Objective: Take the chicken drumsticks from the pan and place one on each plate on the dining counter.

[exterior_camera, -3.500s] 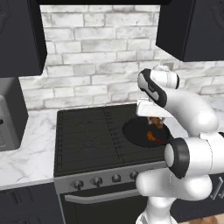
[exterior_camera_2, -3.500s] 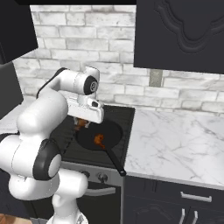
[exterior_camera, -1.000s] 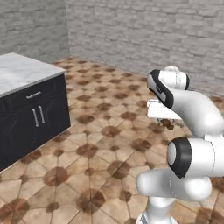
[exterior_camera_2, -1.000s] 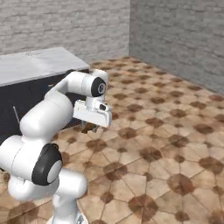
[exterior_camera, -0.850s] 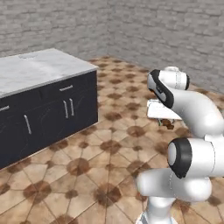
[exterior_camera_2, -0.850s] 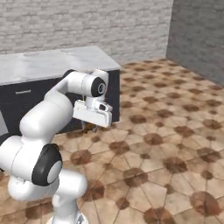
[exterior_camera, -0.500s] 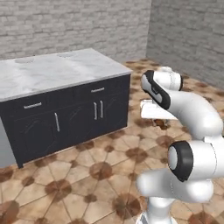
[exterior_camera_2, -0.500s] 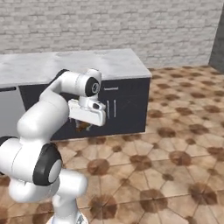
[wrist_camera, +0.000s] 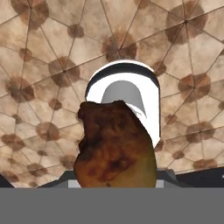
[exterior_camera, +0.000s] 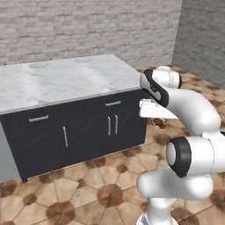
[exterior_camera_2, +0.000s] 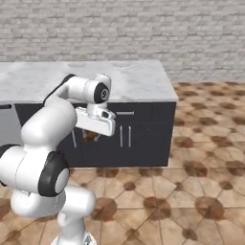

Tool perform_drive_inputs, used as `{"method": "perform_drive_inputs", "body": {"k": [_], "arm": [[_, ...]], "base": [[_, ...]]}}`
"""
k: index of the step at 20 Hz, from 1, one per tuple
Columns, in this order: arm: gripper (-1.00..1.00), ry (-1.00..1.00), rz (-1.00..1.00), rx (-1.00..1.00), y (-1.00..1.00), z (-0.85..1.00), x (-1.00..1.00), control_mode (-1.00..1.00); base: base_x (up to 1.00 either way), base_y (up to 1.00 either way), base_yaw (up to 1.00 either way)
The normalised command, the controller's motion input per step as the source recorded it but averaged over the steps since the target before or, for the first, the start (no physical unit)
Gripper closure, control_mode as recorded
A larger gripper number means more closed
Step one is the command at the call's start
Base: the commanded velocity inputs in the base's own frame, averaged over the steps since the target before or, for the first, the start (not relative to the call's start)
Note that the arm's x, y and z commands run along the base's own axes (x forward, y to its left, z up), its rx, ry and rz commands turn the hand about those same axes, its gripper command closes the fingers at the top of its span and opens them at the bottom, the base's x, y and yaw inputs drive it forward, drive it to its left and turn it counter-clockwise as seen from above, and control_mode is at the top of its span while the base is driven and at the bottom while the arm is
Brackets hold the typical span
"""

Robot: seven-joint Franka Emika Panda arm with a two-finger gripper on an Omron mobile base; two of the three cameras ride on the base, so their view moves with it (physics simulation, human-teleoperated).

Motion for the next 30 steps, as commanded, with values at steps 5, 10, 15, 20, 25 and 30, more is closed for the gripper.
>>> {"method": "perform_drive_inputs", "body": {"k": [5, 10, 15, 20, 25, 30], "arm": [[1.00, 0.00, 0.00, 0.00, 0.00, 0.00, 0.00, 1.00], [1.00, 0.00, 0.00, 0.00, 0.00, 0.00, 0.00, 1.00], [1.00, 0.00, 0.00, 0.00, 0.00, 0.00, 0.00, 1.00], [1.00, 0.00, 0.00, 0.00, 0.00, 0.00, 0.00, 1.00], [1.00, 0.00, 0.00, 0.00, 0.00, 0.00, 0.00, 1.00], [1.00, 0.00, 0.00, 0.00, 0.00, 0.00, 0.00, 1.00]], "base": [[0.75, -0.58, 0.21], [0.64, -0.73, 0.06], [0.44, -0.91, 0.00], [0.45, -0.90, 0.00], [0.50, -0.88, 0.00], [0.69, -0.78, 0.00]]}}
